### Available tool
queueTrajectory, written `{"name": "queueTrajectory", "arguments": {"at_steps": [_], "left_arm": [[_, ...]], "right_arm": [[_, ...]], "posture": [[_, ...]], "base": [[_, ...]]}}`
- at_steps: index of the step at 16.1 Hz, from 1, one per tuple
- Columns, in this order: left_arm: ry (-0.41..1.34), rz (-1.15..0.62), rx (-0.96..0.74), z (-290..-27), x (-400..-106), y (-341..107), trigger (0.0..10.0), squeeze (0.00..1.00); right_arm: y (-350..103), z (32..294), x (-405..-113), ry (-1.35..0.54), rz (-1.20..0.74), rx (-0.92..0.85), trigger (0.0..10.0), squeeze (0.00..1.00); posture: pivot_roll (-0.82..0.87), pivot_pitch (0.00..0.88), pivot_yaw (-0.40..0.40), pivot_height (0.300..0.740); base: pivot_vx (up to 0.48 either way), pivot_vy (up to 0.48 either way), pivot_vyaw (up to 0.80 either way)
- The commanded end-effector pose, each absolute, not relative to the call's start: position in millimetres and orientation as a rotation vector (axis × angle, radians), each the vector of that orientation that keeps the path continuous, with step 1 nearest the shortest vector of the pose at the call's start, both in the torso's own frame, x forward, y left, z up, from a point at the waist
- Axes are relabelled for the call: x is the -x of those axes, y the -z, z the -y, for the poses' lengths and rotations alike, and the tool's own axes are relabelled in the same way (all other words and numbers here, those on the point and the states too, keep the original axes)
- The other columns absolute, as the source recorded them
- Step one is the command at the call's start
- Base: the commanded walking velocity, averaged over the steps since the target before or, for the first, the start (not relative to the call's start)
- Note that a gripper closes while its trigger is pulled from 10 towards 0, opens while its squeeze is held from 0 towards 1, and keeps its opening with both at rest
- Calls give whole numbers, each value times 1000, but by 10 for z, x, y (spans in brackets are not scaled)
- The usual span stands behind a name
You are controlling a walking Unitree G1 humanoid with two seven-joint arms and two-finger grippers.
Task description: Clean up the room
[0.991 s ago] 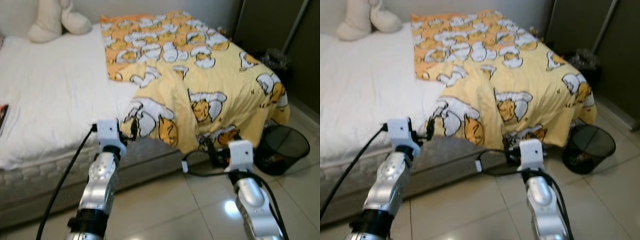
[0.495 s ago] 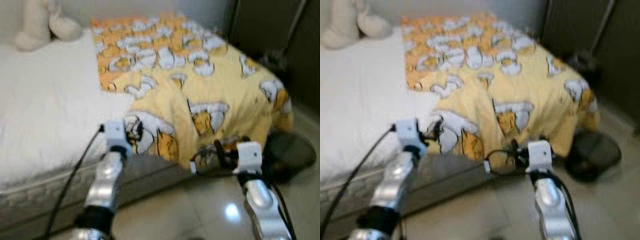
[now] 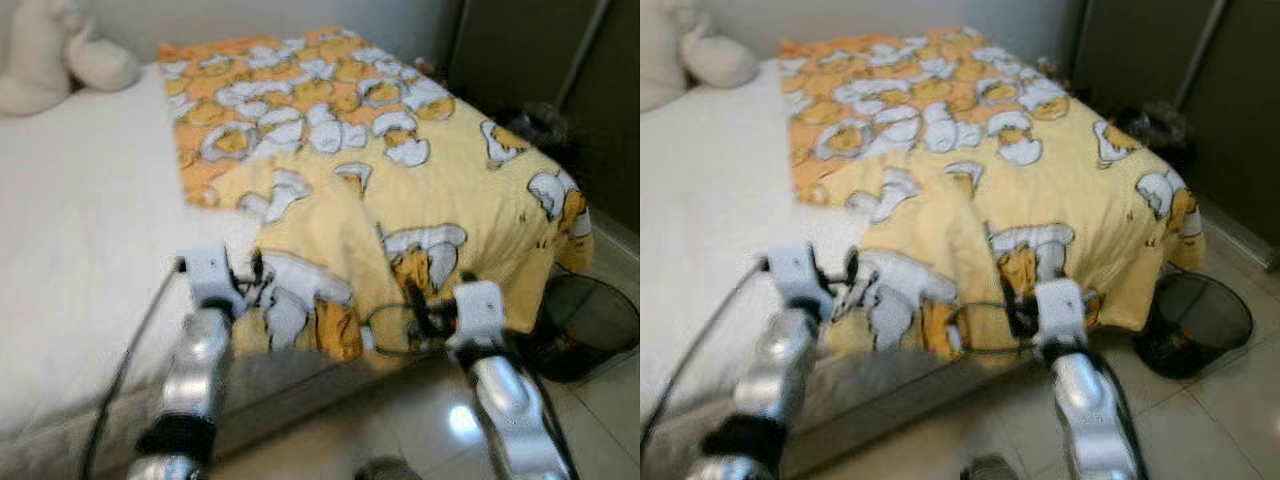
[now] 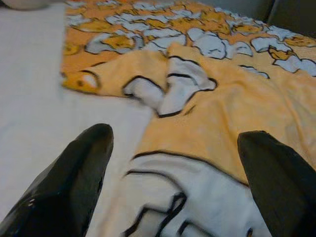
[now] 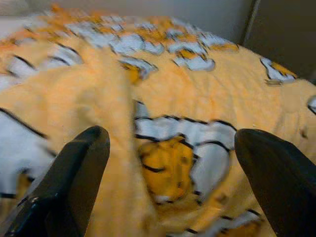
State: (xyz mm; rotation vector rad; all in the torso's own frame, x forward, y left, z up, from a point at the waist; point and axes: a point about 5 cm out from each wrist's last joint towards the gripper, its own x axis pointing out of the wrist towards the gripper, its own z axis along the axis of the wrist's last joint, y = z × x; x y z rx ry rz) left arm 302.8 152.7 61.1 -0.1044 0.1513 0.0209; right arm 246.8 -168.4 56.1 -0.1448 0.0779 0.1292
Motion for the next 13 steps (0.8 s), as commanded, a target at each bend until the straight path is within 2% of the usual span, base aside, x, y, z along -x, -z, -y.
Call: {"name": "queueTrajectory", "arguments": {"at_steps": [1, 2, 4, 7, 10, 13], "left_arm": [[-62, -178, 93, -1658, -3045, -576, 10000, 0], [-64, -186, 88, -1666, -3049, -565, 10000, 0], [-30, -286, -46, -1638, -3115, -458, 10000, 0], [-4, -455, -66, -1655, -3163, -295, 10000, 0], [-114, -333, 28, -1928, -3160, -405, 10000, 0], [-37, -287, -1, -1918, -2983, -326, 10000, 0]], "right_arm": [[-590, 1656, -2457, -140, -69, 121, 10000, 0], [-584, 1658, -2447, -142, -73, 118, 10000, 0], [-528, 1693, -2381, -132, -98, 89, 10000, 0], [-509, 1691, -2303, -133, -111, 86, 10000, 0], [-498, 1731, -2239, -131, -120, 105, 10000, 0], [-496, 1719, -2242, -128, -120, 99, 10000, 0]], "posture": [[-210, 0, 64, 736], [-210, 0, 63, 736], [-208, 0, 63, 736], [-224, 30, 65, 732], [-242, 24, 81, 732], [-230, 10, 87, 732]], "base": [[311, 364, -644], [311, 364, -644], [0, 0, -647], [0, 0, 0], [0, 0, 0], [0, 0, 0]]}}
